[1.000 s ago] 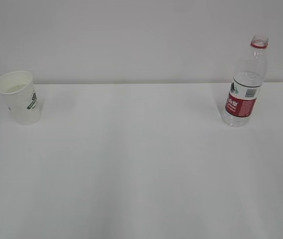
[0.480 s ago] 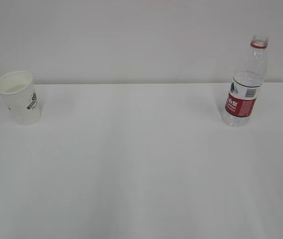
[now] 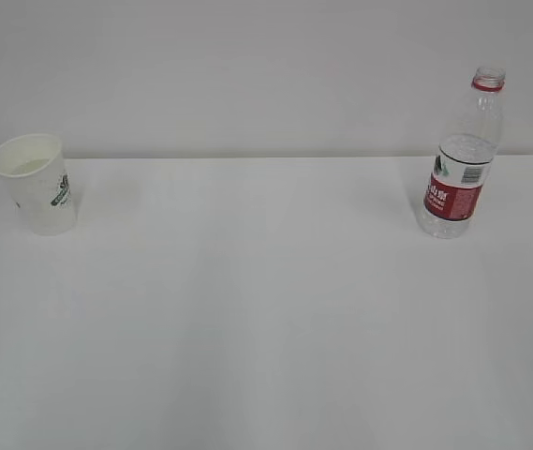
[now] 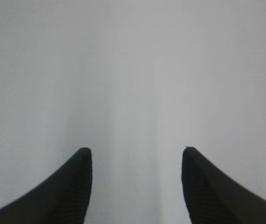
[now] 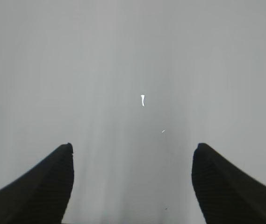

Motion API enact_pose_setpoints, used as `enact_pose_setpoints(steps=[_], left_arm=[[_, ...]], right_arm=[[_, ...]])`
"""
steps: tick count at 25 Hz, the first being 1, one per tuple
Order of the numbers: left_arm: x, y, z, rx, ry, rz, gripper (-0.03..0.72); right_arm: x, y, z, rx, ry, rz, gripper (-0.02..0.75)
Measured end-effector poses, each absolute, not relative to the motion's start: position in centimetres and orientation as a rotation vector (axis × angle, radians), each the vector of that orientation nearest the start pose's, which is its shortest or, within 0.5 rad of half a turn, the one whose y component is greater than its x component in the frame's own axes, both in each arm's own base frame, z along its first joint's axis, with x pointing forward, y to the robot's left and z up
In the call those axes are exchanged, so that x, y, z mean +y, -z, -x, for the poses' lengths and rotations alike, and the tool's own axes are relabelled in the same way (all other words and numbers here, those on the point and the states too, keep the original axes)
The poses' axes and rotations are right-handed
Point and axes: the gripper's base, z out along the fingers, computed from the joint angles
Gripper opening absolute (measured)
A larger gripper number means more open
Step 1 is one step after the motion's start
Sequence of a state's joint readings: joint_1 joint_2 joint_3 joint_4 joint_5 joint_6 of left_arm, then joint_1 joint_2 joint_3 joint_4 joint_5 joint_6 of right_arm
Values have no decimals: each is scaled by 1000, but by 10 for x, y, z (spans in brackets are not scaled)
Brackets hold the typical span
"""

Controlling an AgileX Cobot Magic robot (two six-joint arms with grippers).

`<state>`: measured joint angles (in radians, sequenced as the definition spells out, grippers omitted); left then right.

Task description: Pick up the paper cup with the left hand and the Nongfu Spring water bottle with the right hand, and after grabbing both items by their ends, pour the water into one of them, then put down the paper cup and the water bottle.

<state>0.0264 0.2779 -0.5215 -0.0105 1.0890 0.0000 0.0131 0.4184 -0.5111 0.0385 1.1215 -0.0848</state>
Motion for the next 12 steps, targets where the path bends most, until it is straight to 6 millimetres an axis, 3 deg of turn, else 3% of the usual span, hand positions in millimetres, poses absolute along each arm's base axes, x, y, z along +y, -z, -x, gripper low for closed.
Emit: enact_pose_setpoints(steps=[12], left_arm=[[0,-277,-35,2328,1,32,431]], right_arm=[[3,-269,-31,2372,-8,114,589]])
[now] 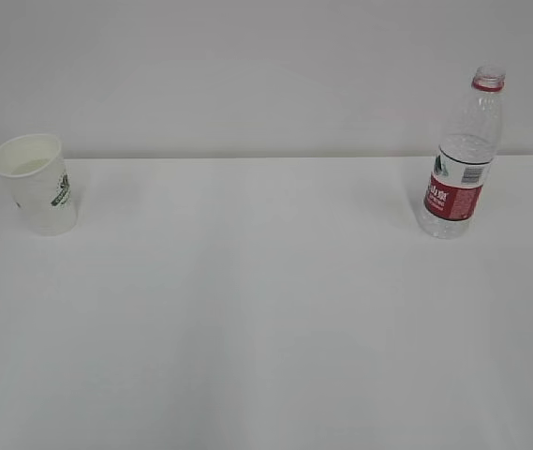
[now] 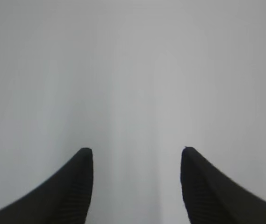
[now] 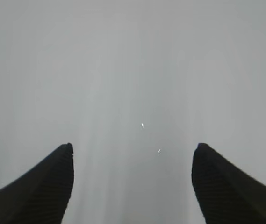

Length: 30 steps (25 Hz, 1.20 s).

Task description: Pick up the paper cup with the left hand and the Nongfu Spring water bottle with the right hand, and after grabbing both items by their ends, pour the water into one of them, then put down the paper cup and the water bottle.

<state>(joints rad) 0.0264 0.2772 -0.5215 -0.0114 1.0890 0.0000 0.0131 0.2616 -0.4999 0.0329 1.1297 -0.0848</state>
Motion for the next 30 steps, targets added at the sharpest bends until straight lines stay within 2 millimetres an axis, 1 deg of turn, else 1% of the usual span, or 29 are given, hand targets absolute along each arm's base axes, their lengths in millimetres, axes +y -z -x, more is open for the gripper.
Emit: enact_pose_setpoints(steps=[5,15,21,26,30], left_arm=[[0,-278,-30,2295,1,31,429],[-1,-280,-12,2187,1,23,429],[-2,-281,-2,2126,10,22,423],[-6,-281,1,2100,73,18,413],[-6,-281,3,2093,71,18,405]], right_arm=[[3,-270,-22,2320,-6,113,589],[3,-271,-17,2287,-4,112,588],[3,-271,-8,2230,-6,110,589],[3,-271,-4,2202,-5,110,588],[3,-271,-1,2186,-4,109,588]])
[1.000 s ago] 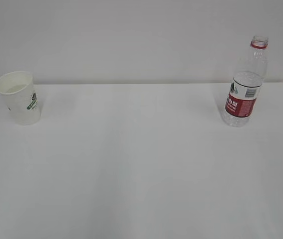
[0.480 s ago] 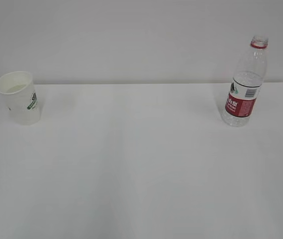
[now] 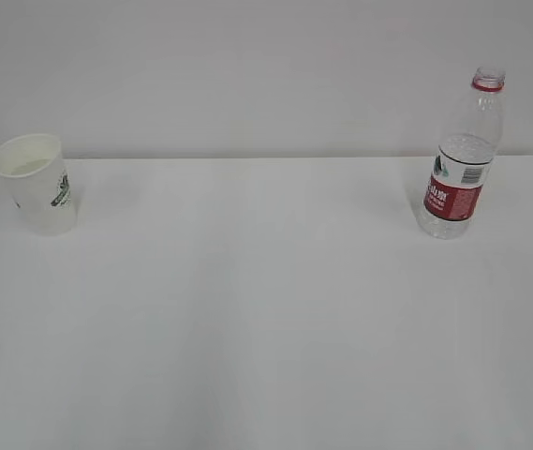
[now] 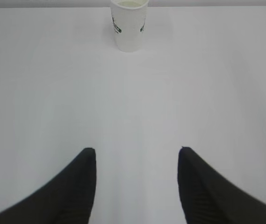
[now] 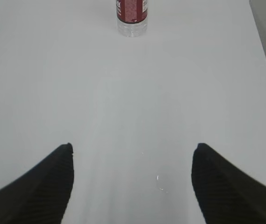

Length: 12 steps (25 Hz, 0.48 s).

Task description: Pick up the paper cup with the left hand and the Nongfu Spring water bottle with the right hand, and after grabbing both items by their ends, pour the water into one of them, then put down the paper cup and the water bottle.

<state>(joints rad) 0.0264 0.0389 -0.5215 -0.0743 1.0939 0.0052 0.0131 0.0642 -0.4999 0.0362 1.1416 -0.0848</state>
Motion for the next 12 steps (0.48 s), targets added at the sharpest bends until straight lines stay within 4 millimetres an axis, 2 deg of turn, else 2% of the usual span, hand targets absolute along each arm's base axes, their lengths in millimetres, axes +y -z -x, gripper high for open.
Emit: enact_pose_setpoints(steps=[6,12], left_arm=[[-6,-281,3,2091,69,16,399],[-6,-281,8,2063,68,14,392]], right_arm=[[3,-271,10,2112,1,113,588],[3,-271,11,2107,2,113,588]])
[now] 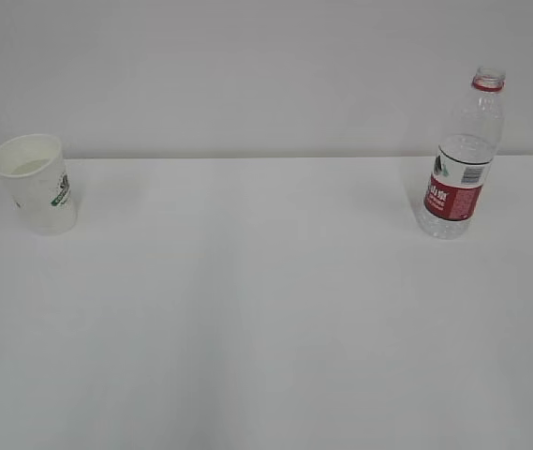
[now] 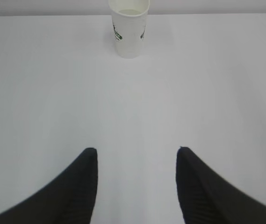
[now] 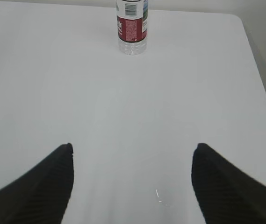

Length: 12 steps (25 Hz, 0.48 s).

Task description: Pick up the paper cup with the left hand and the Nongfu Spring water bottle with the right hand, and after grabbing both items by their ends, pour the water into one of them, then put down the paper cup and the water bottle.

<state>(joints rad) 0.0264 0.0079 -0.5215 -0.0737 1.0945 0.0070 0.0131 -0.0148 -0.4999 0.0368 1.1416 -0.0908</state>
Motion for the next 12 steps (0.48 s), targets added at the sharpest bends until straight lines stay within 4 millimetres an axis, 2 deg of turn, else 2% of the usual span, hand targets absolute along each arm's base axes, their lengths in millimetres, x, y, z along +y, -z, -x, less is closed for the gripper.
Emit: enact_pose_setpoints(steps=[12], left_arm=[[-6,-281,8,2061,68,14,391]], right_arm=[[3,-271,11,2108,-2,116,587]])
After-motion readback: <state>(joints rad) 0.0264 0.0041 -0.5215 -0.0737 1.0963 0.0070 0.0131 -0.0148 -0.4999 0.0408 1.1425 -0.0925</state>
